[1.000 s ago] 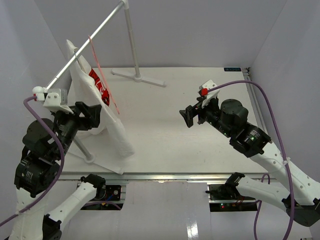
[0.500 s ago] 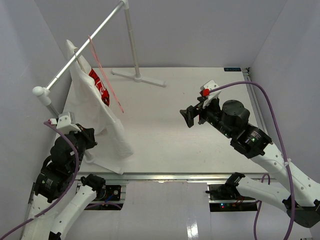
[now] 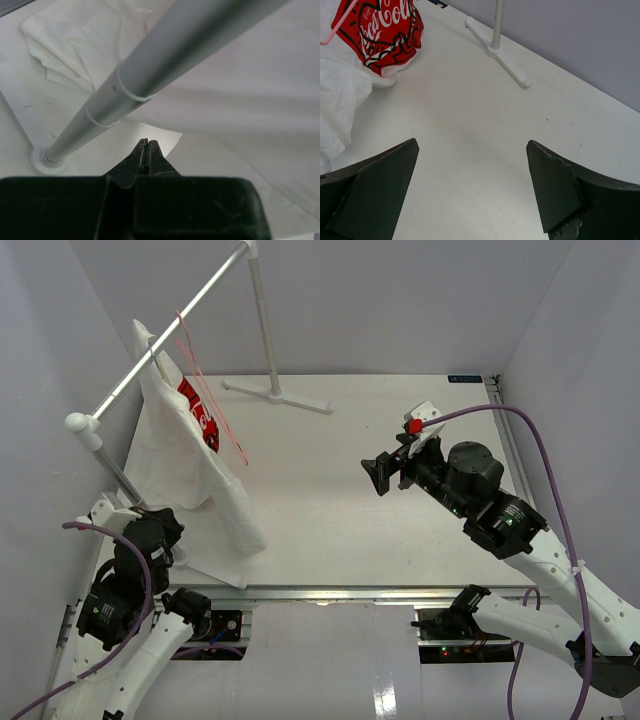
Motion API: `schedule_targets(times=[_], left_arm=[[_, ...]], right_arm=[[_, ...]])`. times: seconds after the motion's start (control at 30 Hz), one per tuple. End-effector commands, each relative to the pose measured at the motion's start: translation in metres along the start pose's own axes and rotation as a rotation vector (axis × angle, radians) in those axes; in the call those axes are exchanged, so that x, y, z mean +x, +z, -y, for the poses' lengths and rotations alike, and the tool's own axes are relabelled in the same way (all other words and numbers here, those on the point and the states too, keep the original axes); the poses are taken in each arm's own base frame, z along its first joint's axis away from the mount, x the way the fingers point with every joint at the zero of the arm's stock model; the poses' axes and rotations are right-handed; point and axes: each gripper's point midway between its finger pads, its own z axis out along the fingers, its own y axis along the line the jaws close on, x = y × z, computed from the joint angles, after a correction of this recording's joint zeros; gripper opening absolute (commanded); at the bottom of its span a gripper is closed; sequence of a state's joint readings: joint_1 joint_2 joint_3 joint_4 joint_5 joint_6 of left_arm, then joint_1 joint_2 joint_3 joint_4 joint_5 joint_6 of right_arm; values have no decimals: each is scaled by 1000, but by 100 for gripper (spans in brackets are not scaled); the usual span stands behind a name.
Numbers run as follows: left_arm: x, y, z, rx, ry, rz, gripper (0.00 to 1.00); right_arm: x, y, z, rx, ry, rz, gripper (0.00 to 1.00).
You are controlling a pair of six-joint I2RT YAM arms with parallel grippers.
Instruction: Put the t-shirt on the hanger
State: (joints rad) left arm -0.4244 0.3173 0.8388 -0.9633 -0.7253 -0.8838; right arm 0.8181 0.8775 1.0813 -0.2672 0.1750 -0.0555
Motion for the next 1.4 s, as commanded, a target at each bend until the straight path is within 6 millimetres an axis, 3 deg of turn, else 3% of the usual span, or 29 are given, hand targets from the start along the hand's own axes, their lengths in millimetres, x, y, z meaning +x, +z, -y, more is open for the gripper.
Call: schedule_targets(times=[0.0, 0.27, 0.4, 0.8, 1.07, 1.37], left_arm=[[-8, 6, -22, -115, -120, 101, 0], [-19, 20, -36, -225, -76, 232, 0], [-14, 28, -32, -247, -60, 219, 0], [-30, 40, -15, -253, 79, 283, 0], [-43, 34, -20, -288, 138, 317, 0], [-43, 30, -25, -288, 227, 298, 0]], right_arm=[[-9, -3, 0, -5, 5, 48, 95], [-12, -7, 1, -4, 4, 60, 95], [-12, -7, 1, -3, 4, 61, 95], [-16, -13, 1, -8, 5, 77, 95], [-16, -13, 1, -8, 5, 77, 95], [-15, -13, 1, -7, 1, 76, 95]])
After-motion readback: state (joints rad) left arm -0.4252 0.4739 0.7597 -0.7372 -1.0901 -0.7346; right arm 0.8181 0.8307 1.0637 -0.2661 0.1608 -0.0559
